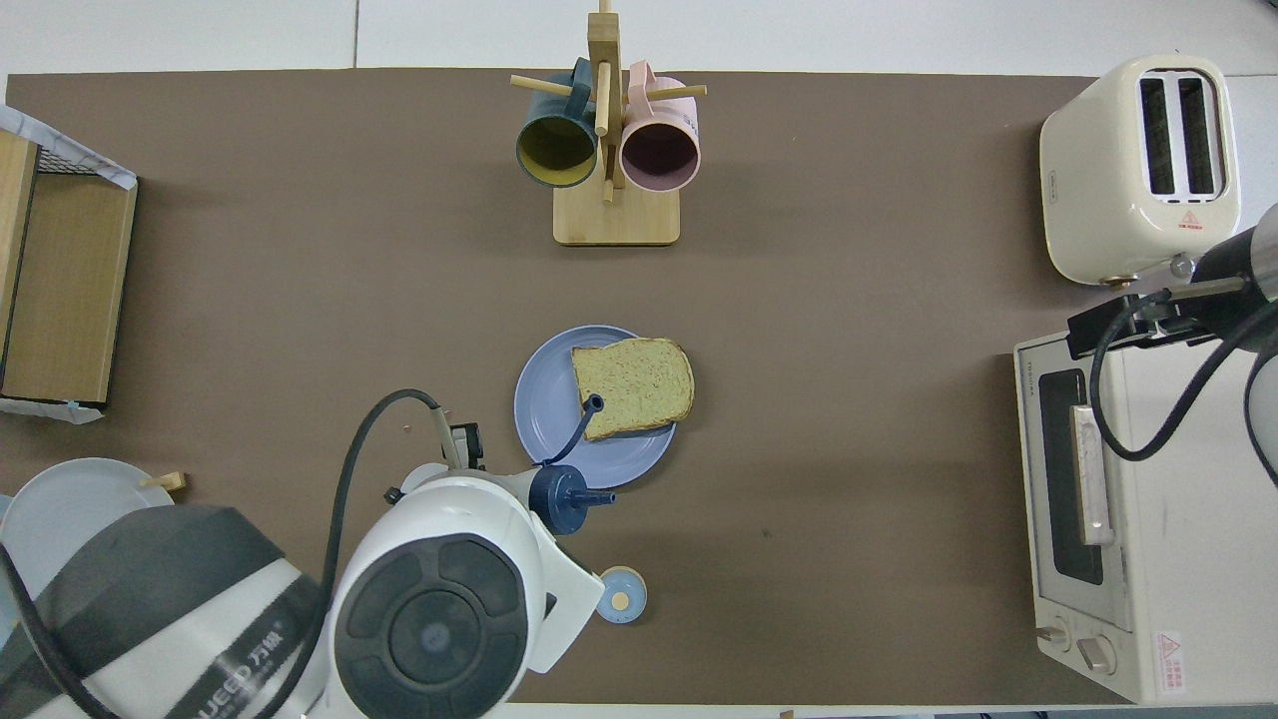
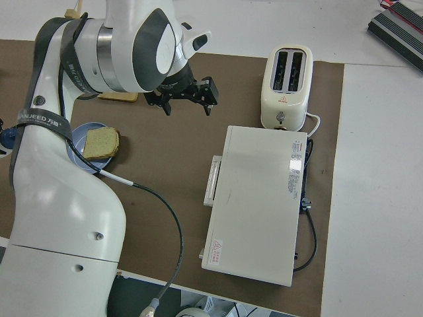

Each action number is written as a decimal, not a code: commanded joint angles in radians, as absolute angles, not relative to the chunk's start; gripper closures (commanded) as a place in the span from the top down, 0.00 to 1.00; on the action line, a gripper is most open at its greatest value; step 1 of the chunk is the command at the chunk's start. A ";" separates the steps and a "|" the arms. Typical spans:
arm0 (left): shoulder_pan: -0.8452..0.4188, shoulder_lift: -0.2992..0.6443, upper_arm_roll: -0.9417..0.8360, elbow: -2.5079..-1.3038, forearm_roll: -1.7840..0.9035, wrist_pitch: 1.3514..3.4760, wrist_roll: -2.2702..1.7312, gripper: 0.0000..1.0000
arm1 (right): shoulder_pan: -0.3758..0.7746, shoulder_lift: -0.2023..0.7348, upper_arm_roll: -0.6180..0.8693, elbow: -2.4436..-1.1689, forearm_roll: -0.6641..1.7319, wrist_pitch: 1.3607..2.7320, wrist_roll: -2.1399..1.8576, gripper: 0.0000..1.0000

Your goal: Put bread on plate and add seasoning

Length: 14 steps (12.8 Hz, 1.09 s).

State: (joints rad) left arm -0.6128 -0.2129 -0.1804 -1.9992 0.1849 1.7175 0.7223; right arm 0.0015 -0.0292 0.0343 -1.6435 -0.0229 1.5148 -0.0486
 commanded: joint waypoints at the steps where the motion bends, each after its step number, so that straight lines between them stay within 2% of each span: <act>1: -0.620 -0.187 -0.247 -1.965 0.280 1.661 0.681 0.00 | 0.008 -0.035 0.023 -1.651 -0.055 1.516 -0.078 1.00; 6: -0.632 -0.019 -0.389 -1.833 0.481 1.531 0.571 0.00 | -0.002 -0.029 0.005 -1.647 -0.067 1.519 -0.129 1.00; 14: -0.892 0.150 -0.390 -1.793 0.768 1.335 0.531 0.00 | -0.011 -0.043 0.003 -1.654 -0.051 1.509 -0.130 1.00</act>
